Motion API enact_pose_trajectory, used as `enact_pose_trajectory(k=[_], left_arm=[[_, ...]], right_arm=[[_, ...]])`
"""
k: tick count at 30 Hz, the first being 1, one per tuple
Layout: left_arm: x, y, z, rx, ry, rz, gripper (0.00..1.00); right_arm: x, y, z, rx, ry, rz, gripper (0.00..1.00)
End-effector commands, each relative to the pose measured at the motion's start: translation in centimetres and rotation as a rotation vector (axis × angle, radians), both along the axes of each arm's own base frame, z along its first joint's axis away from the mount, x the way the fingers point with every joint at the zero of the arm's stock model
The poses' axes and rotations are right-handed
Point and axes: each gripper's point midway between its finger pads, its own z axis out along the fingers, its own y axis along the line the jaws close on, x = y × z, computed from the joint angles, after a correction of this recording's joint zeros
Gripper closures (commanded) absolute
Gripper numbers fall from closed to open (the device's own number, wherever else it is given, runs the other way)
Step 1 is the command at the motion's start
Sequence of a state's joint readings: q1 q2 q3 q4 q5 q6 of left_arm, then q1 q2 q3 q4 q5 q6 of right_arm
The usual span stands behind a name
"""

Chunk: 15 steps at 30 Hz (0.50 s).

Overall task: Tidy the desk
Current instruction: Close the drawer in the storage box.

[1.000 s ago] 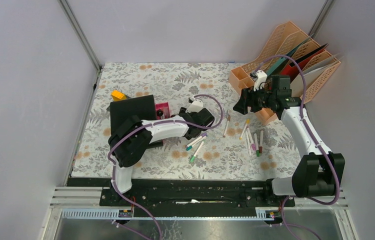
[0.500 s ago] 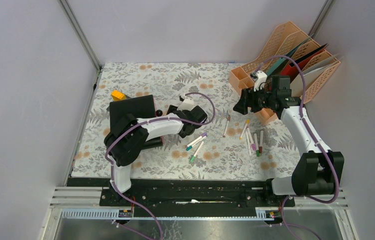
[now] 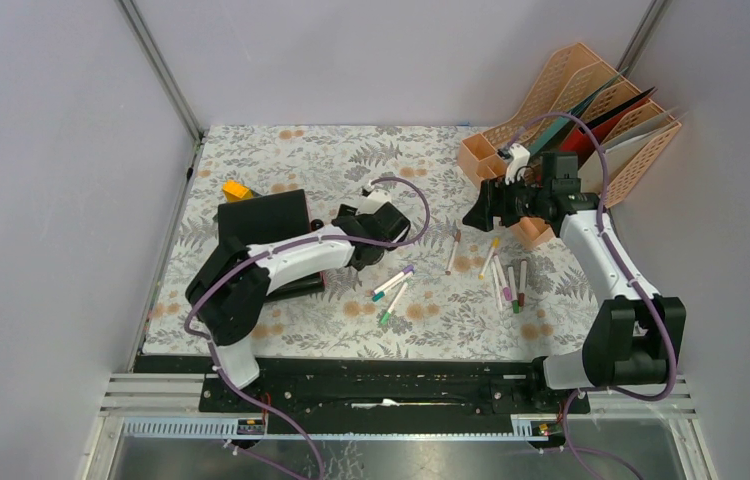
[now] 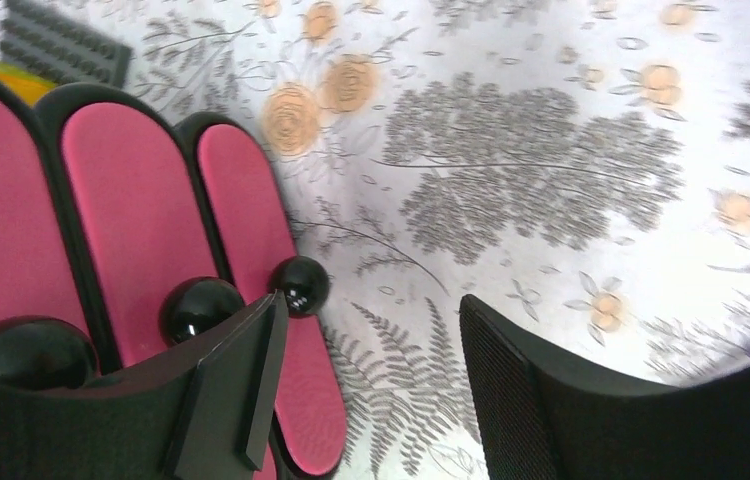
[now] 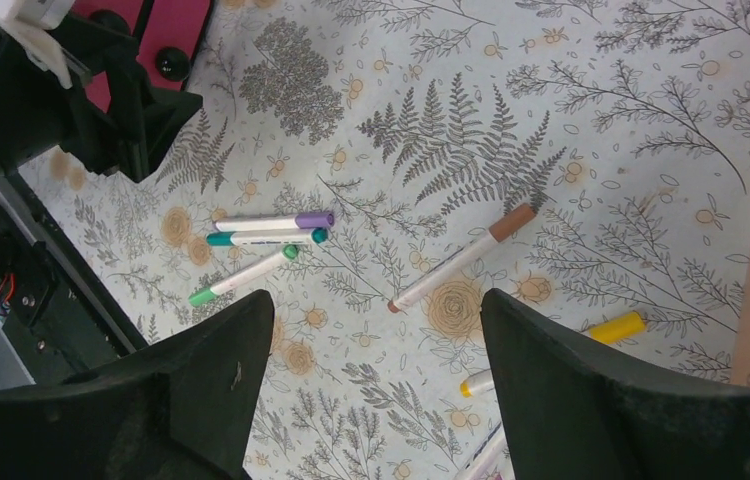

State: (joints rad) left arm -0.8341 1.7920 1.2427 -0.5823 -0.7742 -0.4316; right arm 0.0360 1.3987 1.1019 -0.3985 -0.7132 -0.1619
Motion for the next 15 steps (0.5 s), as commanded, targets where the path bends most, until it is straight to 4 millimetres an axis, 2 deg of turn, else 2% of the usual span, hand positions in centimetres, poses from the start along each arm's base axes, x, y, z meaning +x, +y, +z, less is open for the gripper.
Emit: enact_pose_trajectory(k=[1,4,7,11,13,15], left_arm=[[-1.2,-3.7,2.5,-0.167,0.044,-0.191,0.29],[-1.9,-5.0,4.6,-0.260,0.032,-0.281,0.22],[-2.8,-6.2,7.4,-0.358,0.004,-0.375,0.16],[-4.6,-8.3,13.1,-0.563,-0.035,-0.524,0.11],[-5.2,-8.1,16.6,-0.628,-0.095,-0.575,0.02],[-5.5,-7.0,20.0,-0.686,-0.175,-0.618,0.01]], right_arm=[[-0.4,0.8,0.2,0.039,-0.012,0.075,0.17],[-0.6,1.0,-0.1,0.051,-0.004,0.095,0.16],[-1.0,1.7,-0.1,0.082,-0.001,0.140,0.16],[-1.2,2.9,0.2,0.140,-0.001,0.219,0.15],[-1.2,3.8,0.4,0.163,-0.005,0.267,0.15],[-1.5,5.0,0.4,0.176,-0.028,0.347,0.14]])
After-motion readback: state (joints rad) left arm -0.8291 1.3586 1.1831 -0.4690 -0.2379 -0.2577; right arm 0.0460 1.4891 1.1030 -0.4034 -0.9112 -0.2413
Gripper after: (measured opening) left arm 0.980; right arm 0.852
